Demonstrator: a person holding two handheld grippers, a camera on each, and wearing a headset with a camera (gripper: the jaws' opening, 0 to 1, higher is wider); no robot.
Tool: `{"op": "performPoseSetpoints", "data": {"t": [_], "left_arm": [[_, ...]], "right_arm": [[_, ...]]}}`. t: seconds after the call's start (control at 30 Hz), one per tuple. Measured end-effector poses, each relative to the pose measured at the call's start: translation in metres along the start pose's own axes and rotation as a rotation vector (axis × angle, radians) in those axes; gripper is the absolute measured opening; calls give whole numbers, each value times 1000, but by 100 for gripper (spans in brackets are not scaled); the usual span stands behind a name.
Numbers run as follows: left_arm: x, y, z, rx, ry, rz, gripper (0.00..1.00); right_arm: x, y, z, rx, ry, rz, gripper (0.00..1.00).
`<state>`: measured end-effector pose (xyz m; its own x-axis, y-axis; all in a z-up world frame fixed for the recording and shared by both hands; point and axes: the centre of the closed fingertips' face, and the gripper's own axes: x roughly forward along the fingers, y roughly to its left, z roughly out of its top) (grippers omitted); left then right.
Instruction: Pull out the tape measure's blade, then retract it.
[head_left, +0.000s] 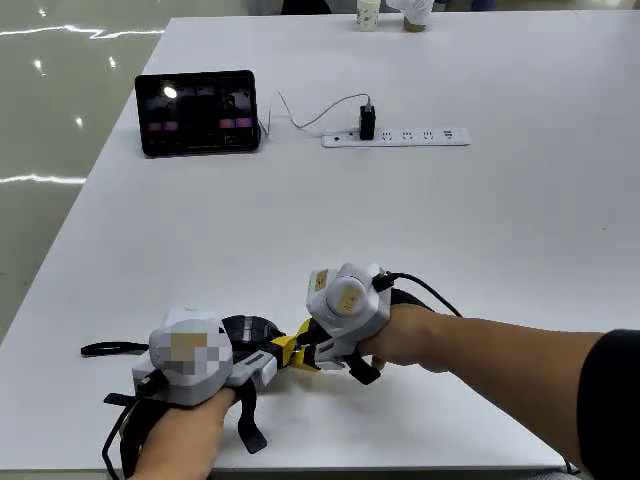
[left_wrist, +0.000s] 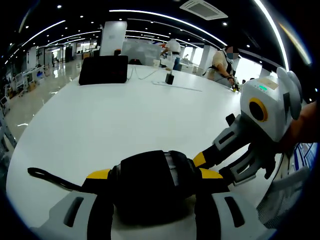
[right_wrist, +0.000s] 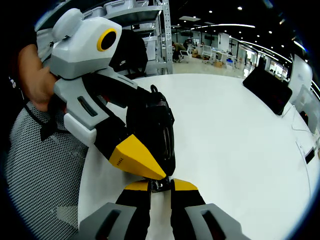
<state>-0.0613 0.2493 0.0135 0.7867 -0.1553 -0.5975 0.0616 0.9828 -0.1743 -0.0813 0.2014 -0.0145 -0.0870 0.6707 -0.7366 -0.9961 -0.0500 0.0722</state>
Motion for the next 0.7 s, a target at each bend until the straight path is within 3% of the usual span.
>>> {"op": "performPoseSetpoints", "data": {"t": [0.7], "left_arm": [[-1,-2,1,15,-22,4,64]], "right_arm": [[0,1,-1,38,4,-27,13]]}}
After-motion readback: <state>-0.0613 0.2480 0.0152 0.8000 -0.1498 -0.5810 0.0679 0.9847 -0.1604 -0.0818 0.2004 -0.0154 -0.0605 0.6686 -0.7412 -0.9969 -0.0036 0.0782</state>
